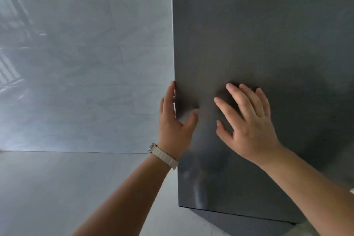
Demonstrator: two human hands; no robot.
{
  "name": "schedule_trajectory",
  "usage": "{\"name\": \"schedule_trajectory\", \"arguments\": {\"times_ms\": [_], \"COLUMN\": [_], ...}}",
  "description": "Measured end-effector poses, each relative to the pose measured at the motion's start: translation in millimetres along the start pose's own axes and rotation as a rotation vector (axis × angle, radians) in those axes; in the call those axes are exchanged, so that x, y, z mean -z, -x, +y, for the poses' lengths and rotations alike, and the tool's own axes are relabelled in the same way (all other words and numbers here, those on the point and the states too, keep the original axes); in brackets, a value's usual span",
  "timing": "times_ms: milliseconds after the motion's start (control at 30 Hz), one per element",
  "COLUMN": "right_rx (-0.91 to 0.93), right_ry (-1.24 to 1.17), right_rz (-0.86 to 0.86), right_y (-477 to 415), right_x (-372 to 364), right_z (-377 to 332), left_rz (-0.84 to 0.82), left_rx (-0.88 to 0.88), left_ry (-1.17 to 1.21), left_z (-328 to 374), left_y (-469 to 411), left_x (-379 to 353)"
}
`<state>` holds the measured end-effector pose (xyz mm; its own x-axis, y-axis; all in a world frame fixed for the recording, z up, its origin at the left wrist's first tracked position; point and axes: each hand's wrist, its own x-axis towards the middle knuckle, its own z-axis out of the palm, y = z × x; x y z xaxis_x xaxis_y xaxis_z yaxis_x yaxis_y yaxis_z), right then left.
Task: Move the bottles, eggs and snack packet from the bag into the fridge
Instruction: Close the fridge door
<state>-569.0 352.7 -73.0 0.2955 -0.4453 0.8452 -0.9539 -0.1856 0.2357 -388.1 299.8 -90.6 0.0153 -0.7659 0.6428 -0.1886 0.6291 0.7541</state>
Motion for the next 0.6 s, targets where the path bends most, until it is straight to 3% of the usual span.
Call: {"name": "schedule_trajectory", "arguments": {"times_ms": [333, 600], "right_rx": [0.01, -0.057], "right_ry": [0.153, 0.291], "right_rz": [0.071, 0.008], "right_y": [-13.5, -31.9], "right_x": [-48.0, -83.3], "right_z": [19.4, 35.1], "left_rz": [-0.011, -0.129], "left_rx": [-0.048, -0.05], "left_ry": [-0.006, 0.143], "left_z": [-41.5, -75.5], "left_y": [-43.1, -88.3], "left_x": [-22.4, -59.6]}}
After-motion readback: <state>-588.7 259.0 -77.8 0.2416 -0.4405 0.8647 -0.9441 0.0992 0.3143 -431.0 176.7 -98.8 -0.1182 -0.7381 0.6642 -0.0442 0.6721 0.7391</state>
